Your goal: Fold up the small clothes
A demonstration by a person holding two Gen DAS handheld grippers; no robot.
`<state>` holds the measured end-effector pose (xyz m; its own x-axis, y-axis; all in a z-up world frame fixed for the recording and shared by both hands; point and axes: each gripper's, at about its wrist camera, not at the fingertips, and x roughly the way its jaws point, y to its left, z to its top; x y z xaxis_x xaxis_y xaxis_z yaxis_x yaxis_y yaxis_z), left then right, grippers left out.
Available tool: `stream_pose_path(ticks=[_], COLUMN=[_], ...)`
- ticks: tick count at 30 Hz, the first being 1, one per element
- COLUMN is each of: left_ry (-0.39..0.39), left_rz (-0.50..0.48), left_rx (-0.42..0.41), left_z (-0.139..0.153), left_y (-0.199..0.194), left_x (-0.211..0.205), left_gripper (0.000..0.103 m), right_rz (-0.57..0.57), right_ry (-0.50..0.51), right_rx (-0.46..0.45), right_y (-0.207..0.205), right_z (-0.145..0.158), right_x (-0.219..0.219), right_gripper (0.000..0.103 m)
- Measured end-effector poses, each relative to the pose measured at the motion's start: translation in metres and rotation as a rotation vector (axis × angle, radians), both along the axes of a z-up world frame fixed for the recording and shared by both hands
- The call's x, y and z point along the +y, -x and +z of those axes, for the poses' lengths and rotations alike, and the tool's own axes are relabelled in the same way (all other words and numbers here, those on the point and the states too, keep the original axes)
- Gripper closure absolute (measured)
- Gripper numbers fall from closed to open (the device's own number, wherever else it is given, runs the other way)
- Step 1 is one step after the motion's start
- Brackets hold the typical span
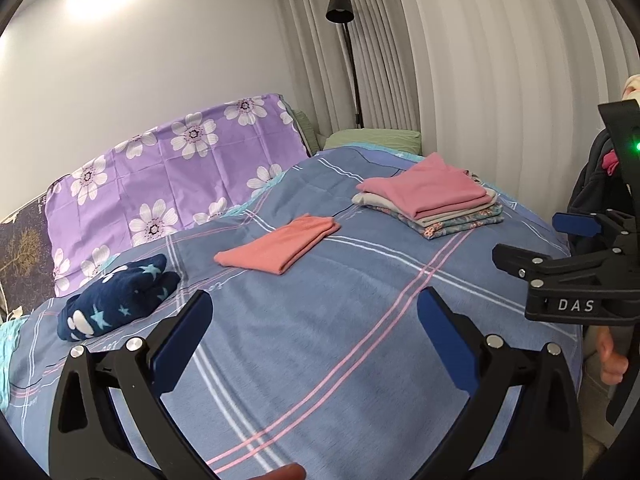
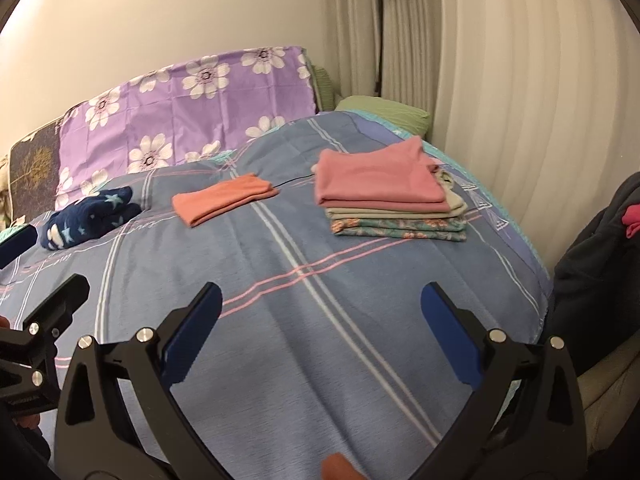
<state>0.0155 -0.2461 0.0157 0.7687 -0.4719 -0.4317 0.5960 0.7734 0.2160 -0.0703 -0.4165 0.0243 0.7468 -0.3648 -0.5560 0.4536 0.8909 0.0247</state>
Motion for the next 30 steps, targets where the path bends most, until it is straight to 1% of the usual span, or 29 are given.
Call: stream_pose_path(ticks=[3, 8, 11, 16, 20, 25, 30], left_ry=[-0.002, 0.005, 0.001, 0.007, 0.026, 0.028, 0.025], left_rz=[0.025, 0.056, 0.062, 0.064, 0.053, 0.026, 0.015], left_rx=[-0.011, 0.006, 0.005, 0.035, 0.062, 0.070, 0.088], left_z=[0.001, -0.001, -0.004, -0.007, -0.009, -0.010, -0.012], left_y=[-0.003, -0.007, -0.007, -0.008, -0.008, -0.005, -0.003], left_x=[0.018, 0.040, 0.048, 0.058, 0.060, 0.054, 0.051], left_gripper=[0.001, 0.001, 0.001, 0.001, 0.001, 0.001, 0.001], right_rz=[0.019, 0.044, 0.055, 0.065, 0.055, 0.042, 0.035], right_ry=[0.024, 0.048, 0.049, 0.058, 0.070, 0.080, 0.057], right_rx=[0.004, 0.000, 0.005, 0.008, 0.014, 0.022, 0.026], right_y=[-0.004, -0.009, -0.011, -0.014, -0.012, -0.010, -0.010], right_z=[0.002, 0.006, 0.006, 0.009, 0.010, 0.010, 0.008], right_x=[0.015, 0.037, 0.046, 0.057, 0.061, 0.061, 0.056], right_gripper=[0.002, 0.002, 0.002, 0.002, 0.002, 0.002, 0.002])
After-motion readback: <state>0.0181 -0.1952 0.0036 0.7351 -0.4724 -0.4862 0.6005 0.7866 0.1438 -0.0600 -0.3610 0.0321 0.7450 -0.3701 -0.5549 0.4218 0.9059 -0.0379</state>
